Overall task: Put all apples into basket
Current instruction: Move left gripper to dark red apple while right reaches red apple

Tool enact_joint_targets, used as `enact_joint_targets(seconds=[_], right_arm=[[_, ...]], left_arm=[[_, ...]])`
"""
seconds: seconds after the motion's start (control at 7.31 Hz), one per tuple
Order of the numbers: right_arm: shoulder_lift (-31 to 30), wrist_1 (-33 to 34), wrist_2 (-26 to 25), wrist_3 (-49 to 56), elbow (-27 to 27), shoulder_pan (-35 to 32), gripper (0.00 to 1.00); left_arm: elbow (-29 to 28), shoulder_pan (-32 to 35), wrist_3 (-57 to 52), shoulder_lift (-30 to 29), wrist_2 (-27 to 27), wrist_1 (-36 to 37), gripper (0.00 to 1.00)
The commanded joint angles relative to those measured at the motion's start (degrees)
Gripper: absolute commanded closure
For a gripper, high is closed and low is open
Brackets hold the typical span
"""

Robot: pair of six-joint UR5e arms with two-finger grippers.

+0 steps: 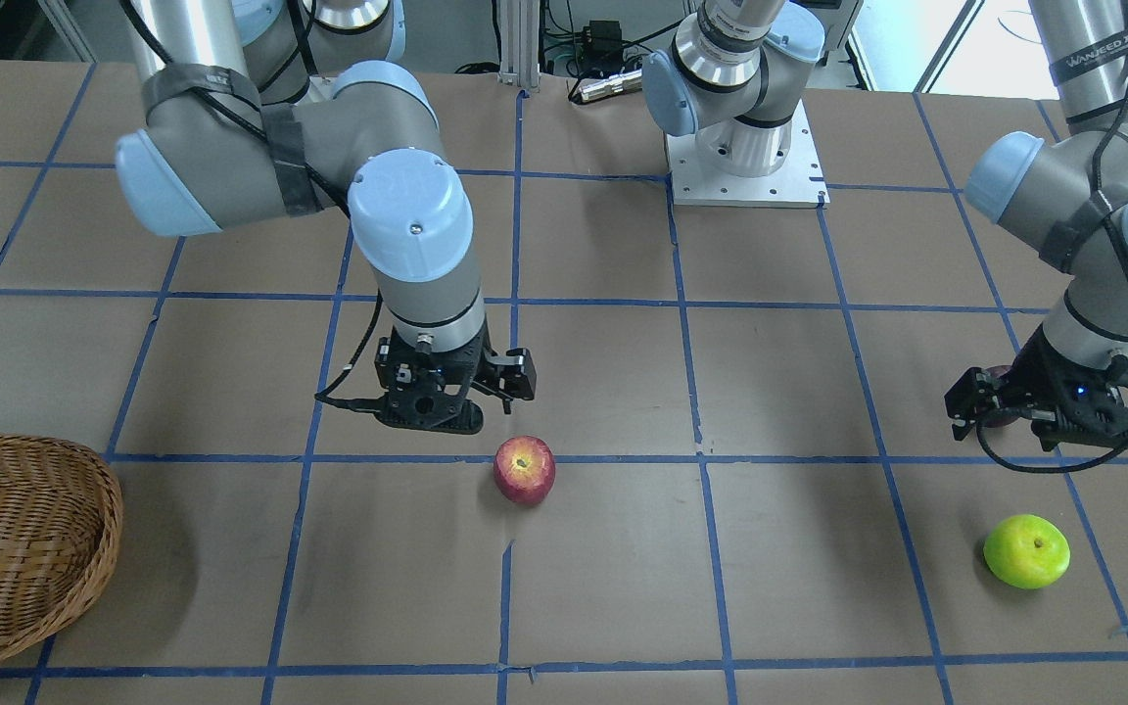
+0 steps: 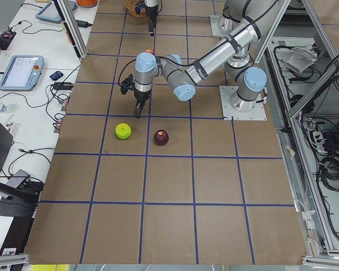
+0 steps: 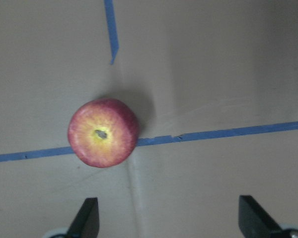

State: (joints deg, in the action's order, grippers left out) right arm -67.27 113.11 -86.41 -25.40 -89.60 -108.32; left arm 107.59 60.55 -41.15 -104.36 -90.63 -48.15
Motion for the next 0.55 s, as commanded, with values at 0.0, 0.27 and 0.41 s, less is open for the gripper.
enact_joint_targets(seconds=[0.0,0.27,0.41], right_arm=[[6.2,2.1,3.3,-4.0,4.0,-2.2,0.0],[10.5,2.8,3.2,-4.7,5.5,-4.0,0.0],[11.1,3.7,2.8,-4.5,5.4,-4.0,0.0]], left_arm=[[2.6,-6.9,-5.6,1.9,-2.9,0.5,0.0],[3.3,-12.6,-12.4,3.4,-4.0,-0.3,0.0],[3.4,-14.9,-13.2,1.8,-3.9,-0.6,0.0]])
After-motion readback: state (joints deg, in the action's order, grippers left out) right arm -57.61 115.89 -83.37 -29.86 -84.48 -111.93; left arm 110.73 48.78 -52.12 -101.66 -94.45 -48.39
